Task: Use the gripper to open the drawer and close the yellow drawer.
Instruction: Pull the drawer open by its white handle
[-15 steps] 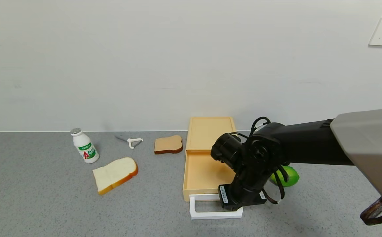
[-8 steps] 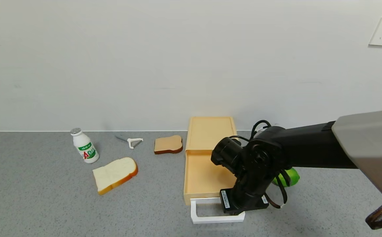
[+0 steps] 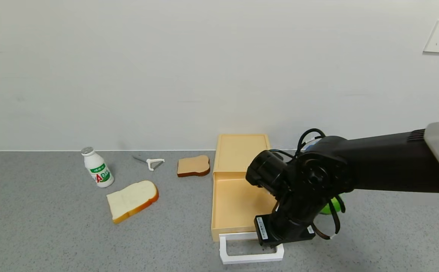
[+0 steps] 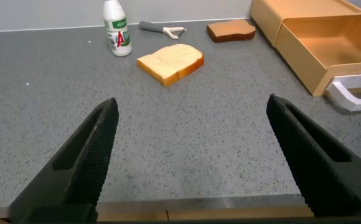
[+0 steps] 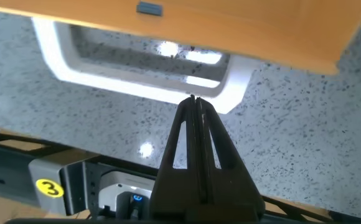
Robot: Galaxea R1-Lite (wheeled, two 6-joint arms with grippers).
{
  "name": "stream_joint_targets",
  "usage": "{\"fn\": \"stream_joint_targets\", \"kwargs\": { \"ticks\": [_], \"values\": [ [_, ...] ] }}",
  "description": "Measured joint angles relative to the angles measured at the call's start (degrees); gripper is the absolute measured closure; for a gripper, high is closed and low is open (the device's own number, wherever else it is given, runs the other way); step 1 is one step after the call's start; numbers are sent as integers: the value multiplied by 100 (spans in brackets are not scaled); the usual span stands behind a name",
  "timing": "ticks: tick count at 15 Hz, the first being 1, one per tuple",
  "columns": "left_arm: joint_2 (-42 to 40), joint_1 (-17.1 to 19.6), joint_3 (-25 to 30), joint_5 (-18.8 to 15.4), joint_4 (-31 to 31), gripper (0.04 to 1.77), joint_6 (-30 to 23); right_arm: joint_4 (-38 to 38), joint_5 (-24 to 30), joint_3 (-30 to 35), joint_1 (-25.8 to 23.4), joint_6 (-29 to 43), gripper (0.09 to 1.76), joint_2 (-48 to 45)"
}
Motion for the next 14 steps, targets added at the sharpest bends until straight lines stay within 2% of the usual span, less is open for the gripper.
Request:
{"fn": "stream_joint_targets", "kwargs": {
  "ticks": [5,8,10,14],
  "values": [
    [0,2,0,0,0,9,0,9,23,299,-49,-106,173,-1095],
    [0,0,0,0,0,9,0,-67,94,681,-355,-546,173,-1944],
    [0,0,0,2,0,9,0,-339,491,1067,-763,-976,173,-2509],
    [0,2,0,0,0,9,-2,-1379,1337,2052,-1620,-1735,173,-3477]
  ]
}}
